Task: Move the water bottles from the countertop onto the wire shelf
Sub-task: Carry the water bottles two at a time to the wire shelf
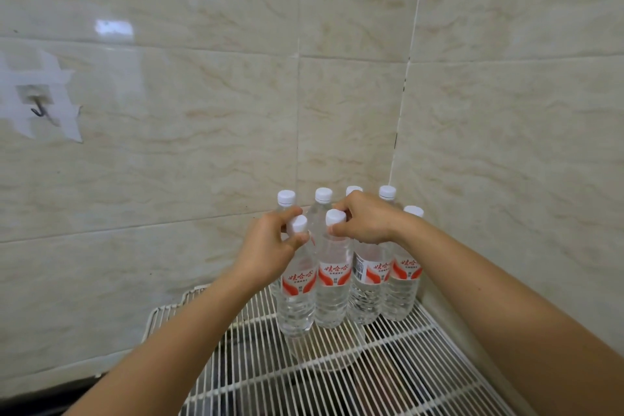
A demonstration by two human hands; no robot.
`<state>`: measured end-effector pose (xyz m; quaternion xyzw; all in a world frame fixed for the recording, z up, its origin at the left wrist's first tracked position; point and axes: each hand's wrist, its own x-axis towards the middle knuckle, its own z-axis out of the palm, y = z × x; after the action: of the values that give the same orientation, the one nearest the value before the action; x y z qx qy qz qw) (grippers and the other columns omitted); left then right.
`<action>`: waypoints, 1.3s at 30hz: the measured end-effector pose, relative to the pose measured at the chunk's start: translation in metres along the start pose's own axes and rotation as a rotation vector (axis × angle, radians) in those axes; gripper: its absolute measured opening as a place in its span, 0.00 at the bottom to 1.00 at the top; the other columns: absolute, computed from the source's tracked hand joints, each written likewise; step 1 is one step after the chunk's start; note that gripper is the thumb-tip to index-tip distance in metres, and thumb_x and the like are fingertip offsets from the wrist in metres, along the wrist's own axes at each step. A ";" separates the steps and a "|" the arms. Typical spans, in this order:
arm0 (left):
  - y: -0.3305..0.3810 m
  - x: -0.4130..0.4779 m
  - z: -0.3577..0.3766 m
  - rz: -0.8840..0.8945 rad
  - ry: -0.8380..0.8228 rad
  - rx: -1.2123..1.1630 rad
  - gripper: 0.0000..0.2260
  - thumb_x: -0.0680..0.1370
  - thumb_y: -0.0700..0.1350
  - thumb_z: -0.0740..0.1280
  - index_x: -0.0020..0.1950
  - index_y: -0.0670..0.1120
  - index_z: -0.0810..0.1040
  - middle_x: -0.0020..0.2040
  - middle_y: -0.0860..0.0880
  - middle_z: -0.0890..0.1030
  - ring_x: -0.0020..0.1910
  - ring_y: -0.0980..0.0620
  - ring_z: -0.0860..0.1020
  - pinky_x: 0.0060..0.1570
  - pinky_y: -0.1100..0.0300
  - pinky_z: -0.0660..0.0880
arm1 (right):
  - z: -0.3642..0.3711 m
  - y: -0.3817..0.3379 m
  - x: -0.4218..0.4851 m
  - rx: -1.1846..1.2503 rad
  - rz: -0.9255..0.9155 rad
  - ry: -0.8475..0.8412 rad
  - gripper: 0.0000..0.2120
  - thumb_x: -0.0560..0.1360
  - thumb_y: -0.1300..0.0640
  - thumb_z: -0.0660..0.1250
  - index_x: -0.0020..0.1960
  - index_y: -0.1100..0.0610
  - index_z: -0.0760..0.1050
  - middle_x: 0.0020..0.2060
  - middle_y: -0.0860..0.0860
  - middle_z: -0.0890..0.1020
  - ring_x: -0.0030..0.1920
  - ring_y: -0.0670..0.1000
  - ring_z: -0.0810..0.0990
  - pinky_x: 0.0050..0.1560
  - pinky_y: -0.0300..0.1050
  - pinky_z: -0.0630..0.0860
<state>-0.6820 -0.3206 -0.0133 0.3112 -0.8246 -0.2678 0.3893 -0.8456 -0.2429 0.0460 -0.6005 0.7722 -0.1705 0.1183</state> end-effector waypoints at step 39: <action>-0.176 -0.353 -0.289 -0.646 0.146 0.561 0.22 0.80 0.51 0.59 0.73 0.47 0.64 0.70 0.45 0.68 0.68 0.47 0.67 0.64 0.54 0.69 | 0.321 -0.330 -0.098 -0.190 -0.646 -0.048 0.24 0.77 0.45 0.61 0.68 0.56 0.66 0.63 0.54 0.71 0.65 0.57 0.67 0.63 0.54 0.66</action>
<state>-0.2171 -0.2406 -0.1415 0.6650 -0.6961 -0.1186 0.2432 -0.4034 -0.2594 -0.1155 -0.8265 0.5512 -0.1122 0.0200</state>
